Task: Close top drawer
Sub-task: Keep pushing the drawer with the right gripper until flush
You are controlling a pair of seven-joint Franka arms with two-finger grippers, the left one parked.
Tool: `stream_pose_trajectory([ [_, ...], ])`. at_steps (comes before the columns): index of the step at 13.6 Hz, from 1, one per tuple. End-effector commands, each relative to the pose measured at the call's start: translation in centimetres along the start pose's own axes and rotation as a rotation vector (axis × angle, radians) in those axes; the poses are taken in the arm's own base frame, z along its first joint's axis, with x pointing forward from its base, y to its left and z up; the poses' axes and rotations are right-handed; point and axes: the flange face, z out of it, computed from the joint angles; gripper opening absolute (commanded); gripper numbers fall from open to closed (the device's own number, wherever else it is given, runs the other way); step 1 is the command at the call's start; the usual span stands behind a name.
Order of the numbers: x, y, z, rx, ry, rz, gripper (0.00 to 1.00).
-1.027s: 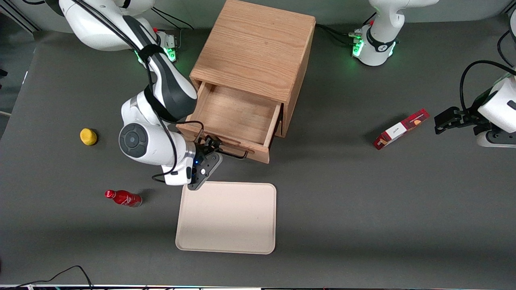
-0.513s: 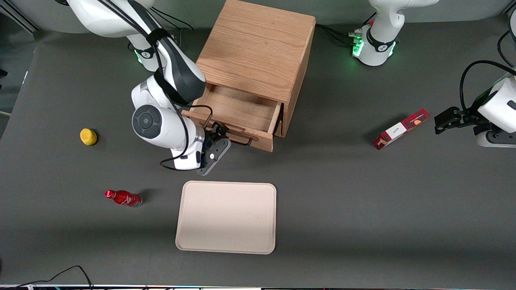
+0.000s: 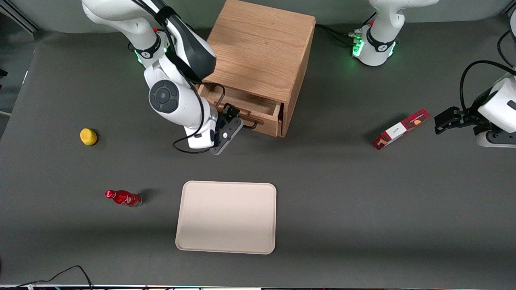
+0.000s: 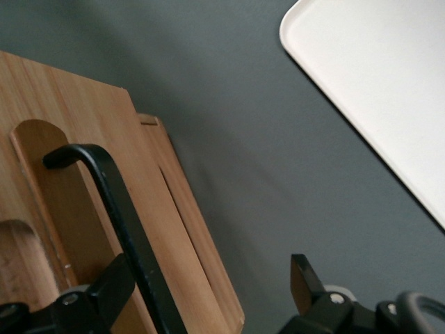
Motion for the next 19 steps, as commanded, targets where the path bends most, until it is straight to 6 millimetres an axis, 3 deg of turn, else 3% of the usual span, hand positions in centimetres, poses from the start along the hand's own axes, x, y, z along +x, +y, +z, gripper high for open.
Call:
stream_pose_trajectory([
  [1,-1.5,-2.2,0.4,-0.026,-0.003,0.011,1.00],
  [5,-2.1,-3.6,1.5,-0.029,-0.002,0.005,1.00],
  [10,-3.1,-4.4,1.3,-0.036,-0.010,-0.002,1.00],
  [19,-3.4,-4.8,-2.3,-0.029,0.000,0.003,1.00],
])
